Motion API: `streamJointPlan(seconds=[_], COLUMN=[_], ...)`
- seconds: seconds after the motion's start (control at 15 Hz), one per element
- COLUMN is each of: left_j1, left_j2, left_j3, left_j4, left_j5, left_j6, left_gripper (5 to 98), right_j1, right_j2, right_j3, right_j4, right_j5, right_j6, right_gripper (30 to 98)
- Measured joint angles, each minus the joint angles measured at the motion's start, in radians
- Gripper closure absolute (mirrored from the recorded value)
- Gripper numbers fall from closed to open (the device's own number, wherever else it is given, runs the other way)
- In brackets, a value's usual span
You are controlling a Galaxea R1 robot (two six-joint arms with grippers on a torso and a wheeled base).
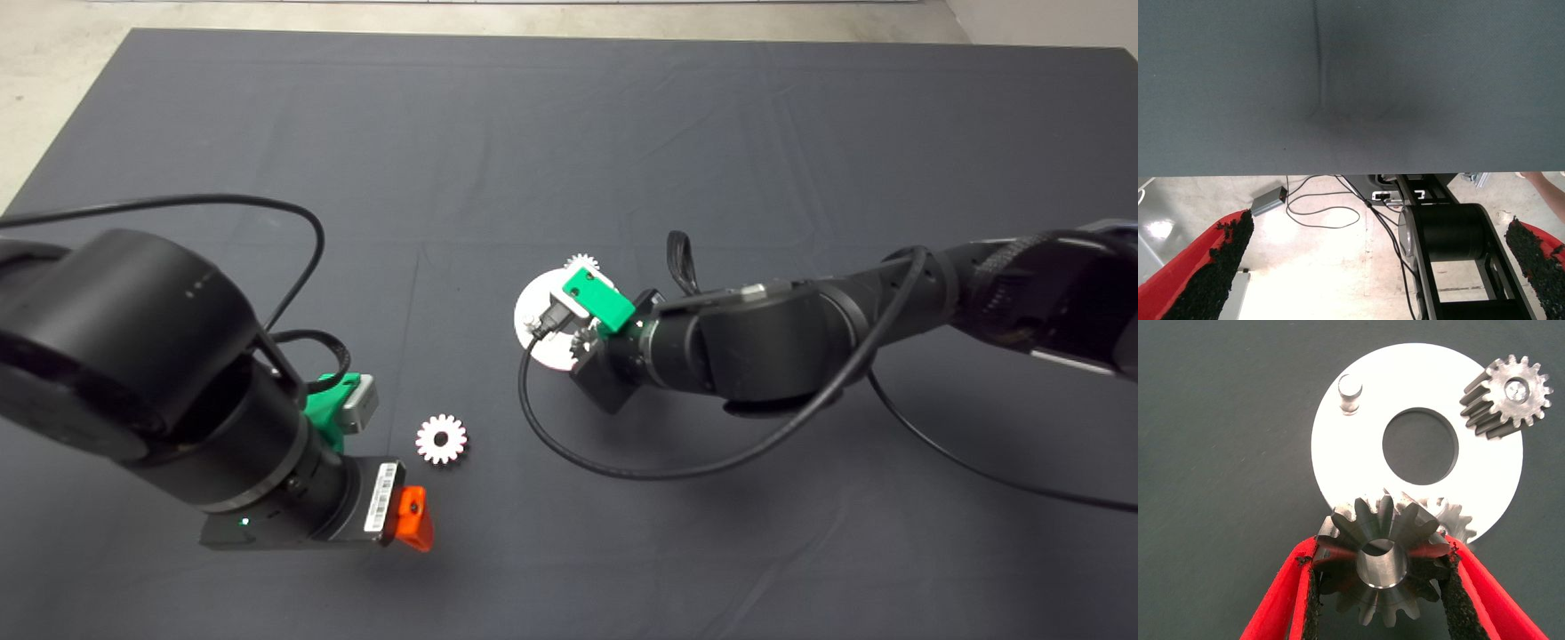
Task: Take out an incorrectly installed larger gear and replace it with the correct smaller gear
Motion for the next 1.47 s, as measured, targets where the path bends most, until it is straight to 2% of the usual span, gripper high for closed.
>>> streamJointPlan(seconds=[0.2,0.47,0.67,0.73,0.87,1.13,1.47], left_j1=[0.0,0.0,0.0,0.0,0.0,0.0,0.0], left_j2=[0.0,0.0,0.0,0.0,0.0,0.0,0.0], left_j3=[0.0,0.0,0.0,0.0,0.0,0.0,0.0], left_j4=[0.0,0.0,0.0,0.0,0.0,0.0,0.0], left_j5=[0.001,0.001,0.001,0.001,0.001,0.001,0.001], left_j6=[-0.001,-0.002,-0.001,-0.002,-0.002,-0.002,-0.002], left_gripper=[6.1,6.1,6.1,6.1,6.1,6.1,6.0], right_j1=[0.014,0.021,0.068,0.081,0.103,0.193,0.185], right_j2=[0.034,0.095,0.106,0.112,0.119,0.122,0.171], right_j3=[-0.049,-0.181,-0.228,-0.264,-0.321,-0.33,-0.384], right_j4=[0.028,0.092,0.206,0.246,0.292,0.351,0.423], right_j5=[-0.003,0.0,0.002,0.017,0.068,0.073,0.076], right_j6=[0.004,0.004,0.003,-0.002,-0.02,-0.025,-0.028], right_gripper=[89.0,89.0,89.0,89.0,88.7,89.0,89.0])
